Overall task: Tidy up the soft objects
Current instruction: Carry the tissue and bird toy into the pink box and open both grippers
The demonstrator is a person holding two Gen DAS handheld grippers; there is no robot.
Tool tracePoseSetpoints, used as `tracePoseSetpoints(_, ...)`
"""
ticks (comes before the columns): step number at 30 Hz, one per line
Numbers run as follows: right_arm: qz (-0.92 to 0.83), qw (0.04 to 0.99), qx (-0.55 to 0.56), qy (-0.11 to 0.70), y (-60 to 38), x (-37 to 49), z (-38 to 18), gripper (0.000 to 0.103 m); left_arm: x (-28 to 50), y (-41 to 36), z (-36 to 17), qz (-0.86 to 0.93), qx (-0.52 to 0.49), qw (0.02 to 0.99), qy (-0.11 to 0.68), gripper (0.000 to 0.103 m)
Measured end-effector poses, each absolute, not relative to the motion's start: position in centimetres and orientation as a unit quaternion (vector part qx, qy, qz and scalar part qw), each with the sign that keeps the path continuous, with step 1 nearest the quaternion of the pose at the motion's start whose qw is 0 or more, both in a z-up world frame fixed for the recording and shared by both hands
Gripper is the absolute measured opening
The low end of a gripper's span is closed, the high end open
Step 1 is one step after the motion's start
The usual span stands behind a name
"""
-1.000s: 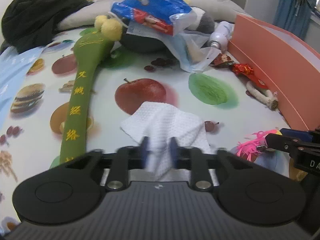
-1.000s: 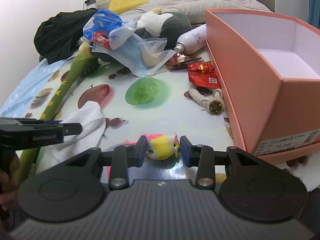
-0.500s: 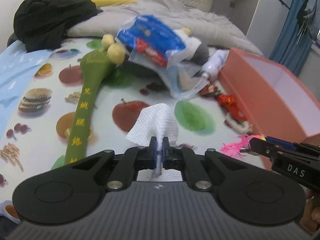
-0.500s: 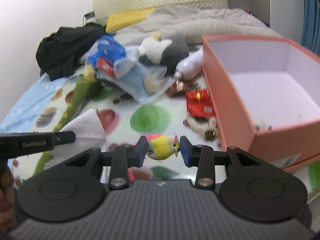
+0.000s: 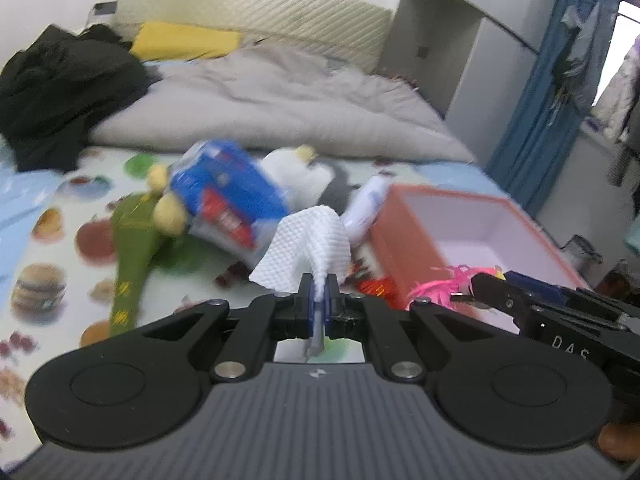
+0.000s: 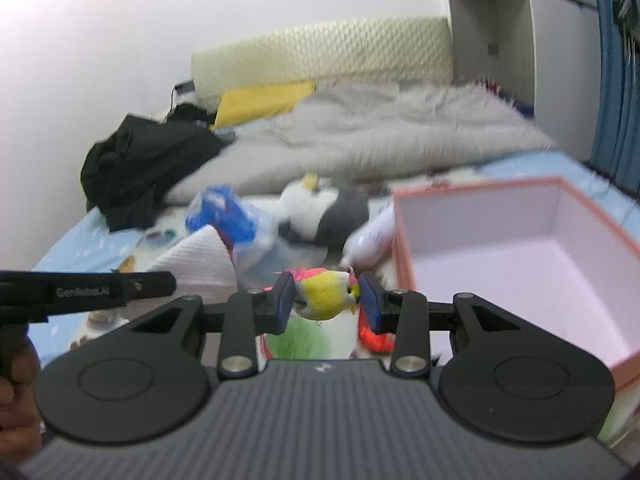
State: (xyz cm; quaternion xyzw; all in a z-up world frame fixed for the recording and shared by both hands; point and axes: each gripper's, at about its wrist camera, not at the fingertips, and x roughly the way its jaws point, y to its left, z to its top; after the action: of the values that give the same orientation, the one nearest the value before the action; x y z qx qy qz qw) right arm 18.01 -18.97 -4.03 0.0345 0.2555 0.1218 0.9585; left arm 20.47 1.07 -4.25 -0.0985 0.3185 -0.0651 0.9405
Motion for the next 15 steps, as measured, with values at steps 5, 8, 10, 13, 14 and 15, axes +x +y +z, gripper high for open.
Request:
tracePoseSetpoints(5,0.107,0.971,0.015,0.215,-20.3,18.2,0.3,0.040,22.1,-0.9,-0.3,-0.095,-0.099,0.946,0.293,0.006)
tracePoseSetpoints(8,0.098,0.976,0.007,0.193,-21.5,18.4,2.7,0.040,23.0,-2.6,2.4,-0.113,-0.089,0.951,0.273,0.006)
tracePoseSetpoints(10,0.086,0.980,0.002,0.181,-22.3,18.7,4.0,0.040,23.7,-3.8,3.8,-0.122,-0.085,0.952,0.268,0.006)
tracePoseSetpoints(13,0.070,0.982,0.002,0.175,-24.1,19.4,5.9,0.040,25.3,-5.6,6.1,-0.127,-0.083,0.952,0.266,0.006)
tracePoseSetpoints(14,0.068,0.981,0.008,0.181,-24.7,19.9,6.3,0.040,26.0,-6.2,6.7,-0.131,-0.084,0.950,0.270,0.006)
tracePoseSetpoints(15,0.067,0.980,0.014,0.189,-25.5,20.4,6.6,0.040,26.5,-6.8,7.3,-0.139,-0.087,0.948,0.273,0.006)
